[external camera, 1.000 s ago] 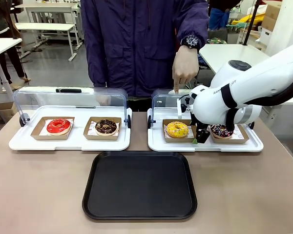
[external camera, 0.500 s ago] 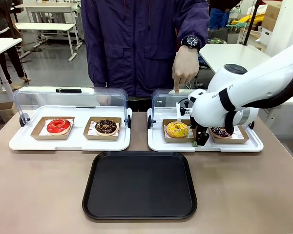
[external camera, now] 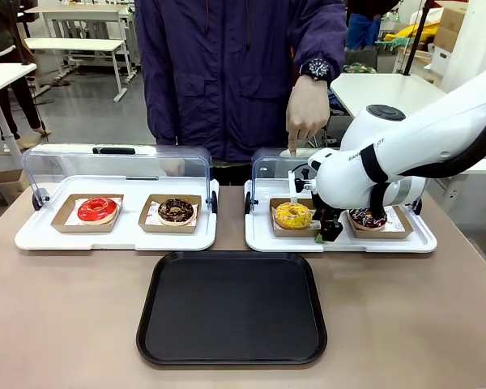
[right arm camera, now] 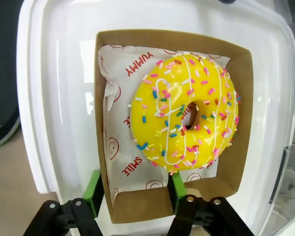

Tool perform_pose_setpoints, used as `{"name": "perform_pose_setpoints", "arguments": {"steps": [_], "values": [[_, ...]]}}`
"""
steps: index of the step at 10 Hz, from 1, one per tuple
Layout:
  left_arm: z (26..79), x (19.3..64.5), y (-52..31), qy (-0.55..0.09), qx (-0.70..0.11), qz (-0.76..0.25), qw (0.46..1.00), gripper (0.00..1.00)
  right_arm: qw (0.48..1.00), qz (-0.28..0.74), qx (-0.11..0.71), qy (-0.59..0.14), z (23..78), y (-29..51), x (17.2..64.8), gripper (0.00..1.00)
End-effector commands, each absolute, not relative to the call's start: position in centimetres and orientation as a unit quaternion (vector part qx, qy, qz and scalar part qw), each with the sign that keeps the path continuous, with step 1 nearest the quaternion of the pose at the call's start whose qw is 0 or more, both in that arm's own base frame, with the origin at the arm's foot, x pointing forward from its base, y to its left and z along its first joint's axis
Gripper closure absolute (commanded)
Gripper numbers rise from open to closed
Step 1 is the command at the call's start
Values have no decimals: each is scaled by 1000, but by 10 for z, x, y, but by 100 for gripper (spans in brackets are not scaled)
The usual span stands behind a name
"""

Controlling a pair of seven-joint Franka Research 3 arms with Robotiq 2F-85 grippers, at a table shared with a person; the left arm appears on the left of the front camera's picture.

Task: Move the third donut from the left to the tray.
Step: Pick up the Paper togo box containing the Donut indicated by the person and place it on the Handle tray.

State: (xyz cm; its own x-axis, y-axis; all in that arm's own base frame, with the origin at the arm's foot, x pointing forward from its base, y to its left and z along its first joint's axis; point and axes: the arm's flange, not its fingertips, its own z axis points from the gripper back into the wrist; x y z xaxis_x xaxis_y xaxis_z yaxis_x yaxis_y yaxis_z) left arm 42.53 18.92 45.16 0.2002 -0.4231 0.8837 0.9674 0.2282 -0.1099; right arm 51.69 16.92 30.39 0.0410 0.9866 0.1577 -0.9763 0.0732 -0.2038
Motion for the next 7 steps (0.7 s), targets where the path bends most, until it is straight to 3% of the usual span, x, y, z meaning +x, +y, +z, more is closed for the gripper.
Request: {"name": "perform_pose_setpoints", "arguments": {"steps": [1,2,4,7], "values": [[453,423,188,-377,-359,-507,687,0,725,679,-19,-116,305,170,520,100],[453,423,188,-377,-359,-507,687,0,725,679,-19,-113,307,168,521,83],[453,423,188,-377,-359,-507,687,0,724,681,-22,-108,307,168,520,100],[453,423,188,-377,-359,-507,687,0,725,680,-24,-103,306,167,519,100]]}}
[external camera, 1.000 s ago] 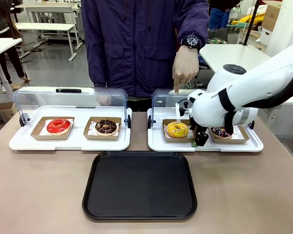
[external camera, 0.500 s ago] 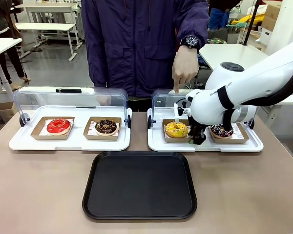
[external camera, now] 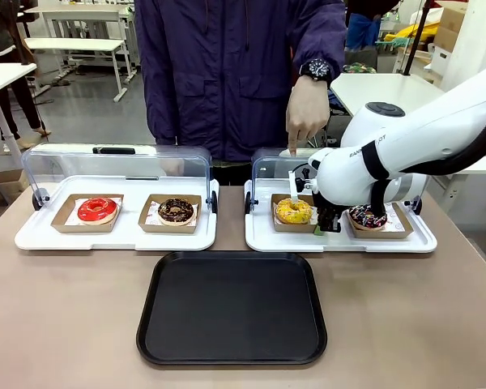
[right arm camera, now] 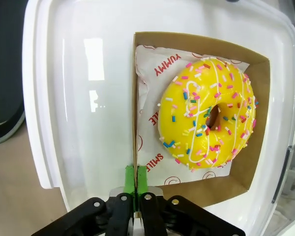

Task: Move the third donut from the left to the tray.
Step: Pick up the Paper togo box containing the Donut indicated by the person and place it on the Handle tray.

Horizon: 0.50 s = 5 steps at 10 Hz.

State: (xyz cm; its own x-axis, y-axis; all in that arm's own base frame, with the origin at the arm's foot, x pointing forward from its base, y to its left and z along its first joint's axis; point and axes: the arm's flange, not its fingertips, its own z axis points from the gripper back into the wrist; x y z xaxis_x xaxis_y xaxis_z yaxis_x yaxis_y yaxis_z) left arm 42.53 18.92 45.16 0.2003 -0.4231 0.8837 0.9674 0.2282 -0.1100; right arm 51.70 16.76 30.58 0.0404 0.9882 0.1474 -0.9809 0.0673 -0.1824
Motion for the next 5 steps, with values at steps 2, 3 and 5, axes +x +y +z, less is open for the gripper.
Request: {"name": "perform_pose_setpoints", "arguments": {"steps": [2,3,5], "values": [[453,423,188,-377,-359,-507,687,0,730,672,-25,-119,306,164,521,100],[453,423,188,-377,-359,-507,687,0,721,683,-16,-117,306,167,517,100],[453,423,188,-377,-359,-507,687,0,721,683,-16,-117,306,167,517,100]]}}
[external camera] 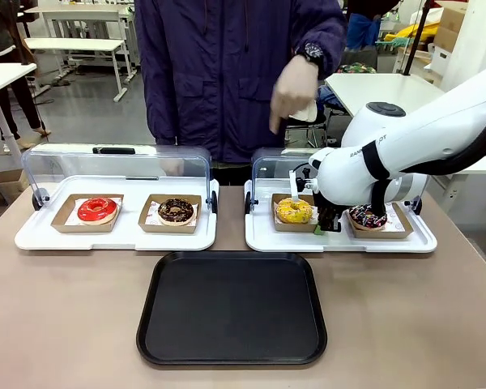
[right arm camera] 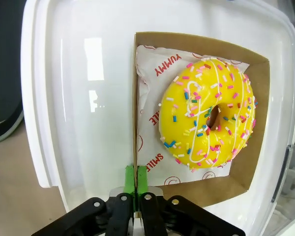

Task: Move the third donut from the left to the tray.
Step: Pick up the Paper togo box containing the Donut indicated by the person and place it on the Handle tray.

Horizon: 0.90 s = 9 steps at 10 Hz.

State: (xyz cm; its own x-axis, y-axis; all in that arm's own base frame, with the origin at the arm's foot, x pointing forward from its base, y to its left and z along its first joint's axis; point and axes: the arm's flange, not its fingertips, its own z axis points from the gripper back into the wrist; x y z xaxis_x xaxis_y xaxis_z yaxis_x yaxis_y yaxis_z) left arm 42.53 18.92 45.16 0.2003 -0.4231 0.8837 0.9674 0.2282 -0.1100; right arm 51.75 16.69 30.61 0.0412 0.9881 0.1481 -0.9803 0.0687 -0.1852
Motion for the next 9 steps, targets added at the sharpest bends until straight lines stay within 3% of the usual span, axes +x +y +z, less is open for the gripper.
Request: {"name": "perform_pose_setpoints", "arguments": {"steps": [1,3,9], "values": [[453,423,188,-377,-359,-507,687,0,722,682,-17,-118,306,167,518,98],[453,423,188,-377,-359,-507,687,0,714,681,-43,-156,334,165,500,98],[453,423,188,-377,-359,-507,687,0,707,680,-64,-181,390,165,439,98]]}}
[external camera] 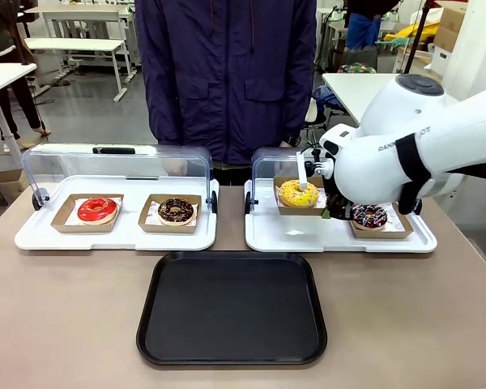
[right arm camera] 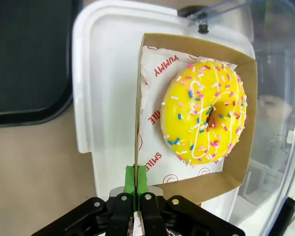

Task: Move the third donut from the left to the tray.
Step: Pick up the Paper togo box containing the Donut indicated by the person and place it on the Handle tray.

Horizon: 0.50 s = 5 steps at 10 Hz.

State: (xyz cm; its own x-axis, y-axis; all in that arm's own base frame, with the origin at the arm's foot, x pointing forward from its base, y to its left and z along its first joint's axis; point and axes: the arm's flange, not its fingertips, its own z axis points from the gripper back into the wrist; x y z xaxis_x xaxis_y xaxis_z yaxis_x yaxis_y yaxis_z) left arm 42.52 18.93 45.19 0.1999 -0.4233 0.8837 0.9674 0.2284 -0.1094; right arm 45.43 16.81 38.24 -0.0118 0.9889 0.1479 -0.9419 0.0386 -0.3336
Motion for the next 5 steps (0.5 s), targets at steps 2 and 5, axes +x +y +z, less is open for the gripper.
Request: {"name": "perform_pose_setpoints", "arguments": {"steps": [2,5], "values": [[453,423,188,-377,-359,-507,687,0,712,677,-56,-175,403,175,409,98],[453,423,188,-377,-359,-507,687,0,711,678,-49,-182,417,185,375,98]]}}
